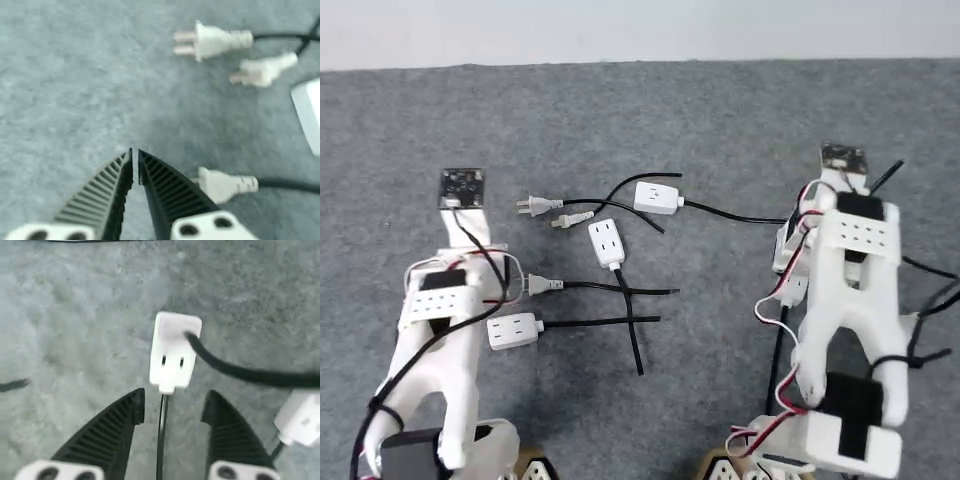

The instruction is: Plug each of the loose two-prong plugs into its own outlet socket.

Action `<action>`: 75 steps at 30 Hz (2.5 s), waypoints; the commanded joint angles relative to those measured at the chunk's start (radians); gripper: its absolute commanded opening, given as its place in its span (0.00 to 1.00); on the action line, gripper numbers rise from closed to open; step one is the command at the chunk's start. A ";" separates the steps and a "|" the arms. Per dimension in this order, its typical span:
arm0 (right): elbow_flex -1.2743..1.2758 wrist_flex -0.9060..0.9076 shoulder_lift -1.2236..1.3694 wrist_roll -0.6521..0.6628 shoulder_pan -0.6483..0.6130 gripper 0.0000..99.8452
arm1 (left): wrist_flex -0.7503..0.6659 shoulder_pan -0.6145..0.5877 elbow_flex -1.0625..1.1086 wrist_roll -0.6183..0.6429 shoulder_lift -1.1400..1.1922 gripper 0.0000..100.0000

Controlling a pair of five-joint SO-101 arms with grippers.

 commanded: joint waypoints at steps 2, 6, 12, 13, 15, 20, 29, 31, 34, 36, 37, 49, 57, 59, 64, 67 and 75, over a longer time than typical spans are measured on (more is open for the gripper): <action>-0.133 0.185 -0.145 0.011 -0.128 0.12 | 0.009 -0.064 -0.062 0.014 -0.031 0.02; -0.147 0.240 -0.239 0.058 -0.375 0.12 | 0.012 -0.184 -0.097 0.020 -0.031 0.02; -0.052 0.008 -0.234 0.311 -0.766 0.12 | 0.012 -0.327 -0.114 0.121 -0.029 0.02; -0.018 -0.068 -0.219 0.344 -0.789 0.12 | 0.011 -0.341 -0.114 0.121 -0.029 0.02; 0.044 -0.225 -0.173 0.382 -0.816 0.12 | 0.011 -0.374 -0.125 0.124 -0.023 0.02; 0.141 -0.504 0.012 0.396 -0.852 0.12 | 0.014 -0.485 -0.185 0.259 0.034 0.02; 0.040 -0.572 0.266 0.502 -0.872 0.12 | 0.140 -0.491 -0.438 0.267 0.328 0.06; 0.006 -0.570 0.305 0.502 -0.855 0.12 | 0.161 -0.491 -0.481 0.265 0.381 0.06; -0.028 -0.568 0.354 0.502 -0.840 0.12 | 0.199 -0.493 -0.536 0.265 0.431 0.06; -0.048 -0.547 0.369 0.502 -0.842 0.12 | 0.213 -0.493 -0.552 0.265 0.445 0.06; -0.064 -0.527 0.375 0.502 -0.842 0.12 | 0.213 -0.493 -0.553 0.265 0.445 0.06; -0.221 -0.300 0.364 0.491 -0.831 0.01 | 0.212 -0.491 -0.553 0.265 0.448 0.06; -0.367 -0.010 0.070 0.325 -0.659 0.01 | 0.209 -0.491 -0.553 0.265 0.451 0.06; -0.384 0.047 -0.012 0.330 -0.607 0.01 | 0.209 -0.489 -0.553 0.265 0.451 0.06; -0.382 0.203 -0.205 0.388 -0.489 0.01 | 0.209 -0.489 -0.553 0.265 0.453 0.06; -0.382 0.343 -0.291 0.460 -0.421 0.01 | 0.209 -0.489 -0.553 0.264 0.453 0.06; -0.293 0.443 -0.407 0.686 -0.082 0.01 | 0.209 -0.488 -0.553 0.264 0.453 0.06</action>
